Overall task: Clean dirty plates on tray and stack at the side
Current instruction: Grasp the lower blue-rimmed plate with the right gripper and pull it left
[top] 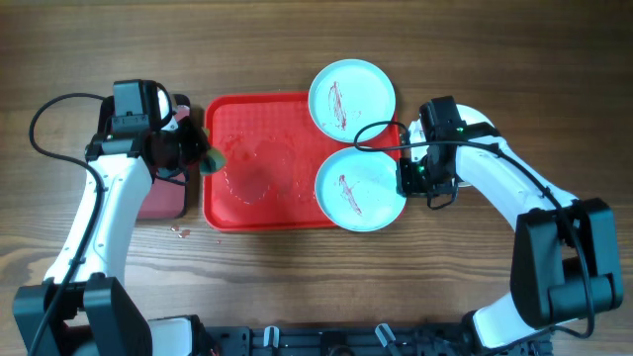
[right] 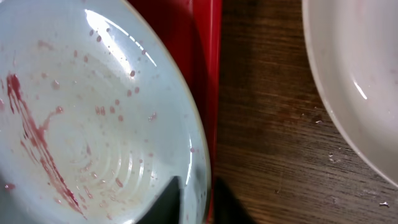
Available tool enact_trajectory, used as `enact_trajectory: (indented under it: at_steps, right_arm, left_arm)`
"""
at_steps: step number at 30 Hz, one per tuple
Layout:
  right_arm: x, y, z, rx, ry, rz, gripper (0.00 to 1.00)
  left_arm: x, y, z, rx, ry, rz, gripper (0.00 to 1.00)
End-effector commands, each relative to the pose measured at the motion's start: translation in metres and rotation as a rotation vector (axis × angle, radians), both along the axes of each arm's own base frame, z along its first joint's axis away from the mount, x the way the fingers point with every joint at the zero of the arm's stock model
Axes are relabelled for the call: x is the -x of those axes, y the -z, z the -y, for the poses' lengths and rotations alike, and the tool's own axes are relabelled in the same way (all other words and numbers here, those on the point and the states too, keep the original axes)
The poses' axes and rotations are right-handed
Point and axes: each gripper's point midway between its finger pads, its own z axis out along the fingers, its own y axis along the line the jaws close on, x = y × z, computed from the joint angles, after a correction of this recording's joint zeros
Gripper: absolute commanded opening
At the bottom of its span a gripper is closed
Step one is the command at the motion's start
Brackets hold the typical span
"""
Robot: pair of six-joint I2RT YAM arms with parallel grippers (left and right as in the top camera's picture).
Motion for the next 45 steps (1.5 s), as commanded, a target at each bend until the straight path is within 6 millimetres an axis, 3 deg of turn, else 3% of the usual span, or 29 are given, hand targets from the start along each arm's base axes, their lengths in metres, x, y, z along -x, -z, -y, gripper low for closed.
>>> enact_trajectory:
  at_steps: [1, 5, 11, 14, 17, 23, 26, 29, 31, 34, 37, 39, 45]
  right_arm:
    - [0.003, 0.006, 0.001, 0.008, -0.006, -0.013, 0.04]
    - [0.013, -0.002, -0.016, -0.092, -0.016, -0.052, 0.04]
    - [0.015, -0.022, -0.1, -0.231, -0.02, 0.0, 0.04]
    - [0.004, -0.029, -0.146, -0.237, 0.122, 0.088, 0.04]
    - [-0.017, -0.03, -0.152, -0.115, 0.292, 0.283, 0.04]
    - [-0.033, -0.032, -0.177, -0.129, 0.316, 0.428, 0.04]
    - [-0.03, -0.02, -0.189, -0.148, 0.211, 0.407, 0.41]
    - [-0.043, -0.035, -0.19, -0.121, 0.06, 0.46, 0.6]
    - [-0.056, -0.047, -0.187, -0.1, -0.047, 0.501, 0.6]
    - [-0.07, -0.049, -0.183, -0.098, -0.147, 0.487, 0.57]
    - [-0.07, -0.015, -0.197, -0.061, -0.289, 0.307, 0.58]
    - [-0.075, 0.003, -0.203, -0.013, -0.292, 0.22, 0.49]
    - [-0.078, 0.014, -0.201, 0.001, -0.213, 0.186, 0.28]
  left_arm:
    - [0.001, 0.004, 0.0, 0.001, -0.011, -0.013, 0.04]
    - [0.001, 0.004, 0.0, 0.001, -0.012, -0.014, 0.04]
    - [0.004, 0.005, 0.0, 0.002, -0.012, -0.025, 0.04]
    - [0.004, 0.005, 0.0, 0.002, -0.012, -0.025, 0.04]
    - [0.004, 0.005, 0.0, 0.002, -0.012, -0.025, 0.04]
    - [0.004, 0.005, 0.0, 0.002, -0.012, -0.027, 0.04]
    - [0.004, 0.005, 0.0, 0.002, -0.012, -0.028, 0.04]
    - [0.003, 0.004, 0.0, 0.001, -0.012, -0.021, 0.04]
    - [0.003, 0.004, 0.0, 0.001, -0.012, -0.021, 0.04]
    - [0.003, 0.004, 0.0, 0.001, -0.012, -0.021, 0.04]
    - [0.003, 0.004, 0.0, 0.001, -0.012, -0.021, 0.04]
    - [0.003, 0.005, 0.0, 0.001, -0.012, -0.023, 0.04]
    - [0.004, 0.005, 0.0, -0.002, -0.013, -0.028, 0.04]
